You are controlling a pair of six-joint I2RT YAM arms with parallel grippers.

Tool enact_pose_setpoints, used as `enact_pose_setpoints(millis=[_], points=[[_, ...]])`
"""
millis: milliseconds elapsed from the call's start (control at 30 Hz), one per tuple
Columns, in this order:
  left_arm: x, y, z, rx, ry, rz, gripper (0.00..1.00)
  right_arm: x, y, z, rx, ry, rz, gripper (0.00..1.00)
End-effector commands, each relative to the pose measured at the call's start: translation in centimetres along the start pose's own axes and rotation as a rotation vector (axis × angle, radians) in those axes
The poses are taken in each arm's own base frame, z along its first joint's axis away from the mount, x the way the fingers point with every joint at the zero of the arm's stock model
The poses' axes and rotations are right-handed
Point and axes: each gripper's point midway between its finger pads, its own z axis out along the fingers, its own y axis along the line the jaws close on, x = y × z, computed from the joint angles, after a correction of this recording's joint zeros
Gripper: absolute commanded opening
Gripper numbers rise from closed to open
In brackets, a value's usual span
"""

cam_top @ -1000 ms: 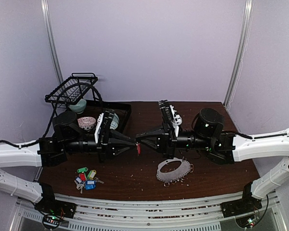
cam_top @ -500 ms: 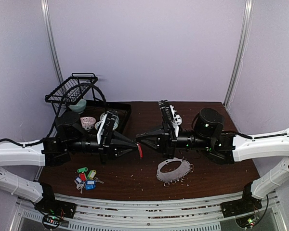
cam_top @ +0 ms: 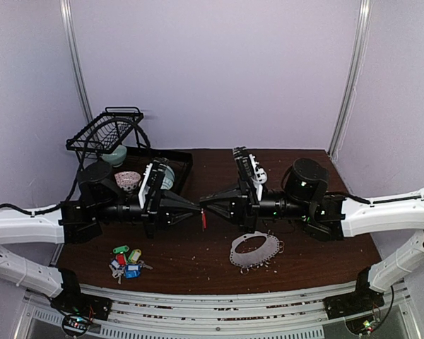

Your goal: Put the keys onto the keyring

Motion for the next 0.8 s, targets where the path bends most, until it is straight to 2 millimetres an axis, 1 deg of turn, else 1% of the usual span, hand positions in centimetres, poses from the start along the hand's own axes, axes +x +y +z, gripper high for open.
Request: enact_pose_setpoints(millis=[0,33,100,167,233,333,467,533,600,667,767], points=[[-2.1,0.3,0.4,-0.004,-0.044,0.037,0.08,-1.9,1.1,-0.3,-0.031,-0.045,-0.036,0.0],[-2.2,0.3,0.4,-0.006,-0.044,0.036,0.12,-1.9,1.2,-0.2,-0.032,-0.044,-0.037,0.0],[-2.3,0.3,0.5,-0.001,-0.048,0.036,0.13,-1.7,1.0,-0.2,-0.028,-0.039,-0.036,0.0],[-2.3,0.4,0.6,-0.001,-0.048,0.032,0.08,-1.7,1.0,-0.2,-0.028,-0.037,-0.037,0.0],[-2.2,0.5,0.6,-0.007,-0.047,0.029,0.0,-1.8,1.1,-0.2,-0.031,-0.04,-0.039,0.0],[-2.1,0.5,0.4,-0.015,-0.045,0.031,0.0,-1.9,1.2,-0.3,-0.033,-0.042,-0.04,0.0],[-2.0,1.6,-0.2,-0.097,-0.043,0.046,0.0,-1.7,1.3,-0.5,-0.03,-0.021,-0.045,0.0],[-1.9,1.9,-0.6,-0.131,-0.048,0.059,0.0,-1.7,1.4,-0.6,-0.027,-0.002,-0.058,0.03],[-2.1,2.2,-1.0,-0.159,-0.058,0.067,0.0,-1.6,1.4,-0.6,-0.028,0.015,-0.064,0.04],[-2.3,2.1,-1.2,-0.162,-0.072,0.079,0.0,-1.3,1.3,-0.3,-0.03,0.029,-0.062,0.0],[-2.3,1.6,-0.9,-0.127,-0.074,0.086,0.0,-1.1,1.2,0.1,-0.04,0.036,-0.054,0.0]])
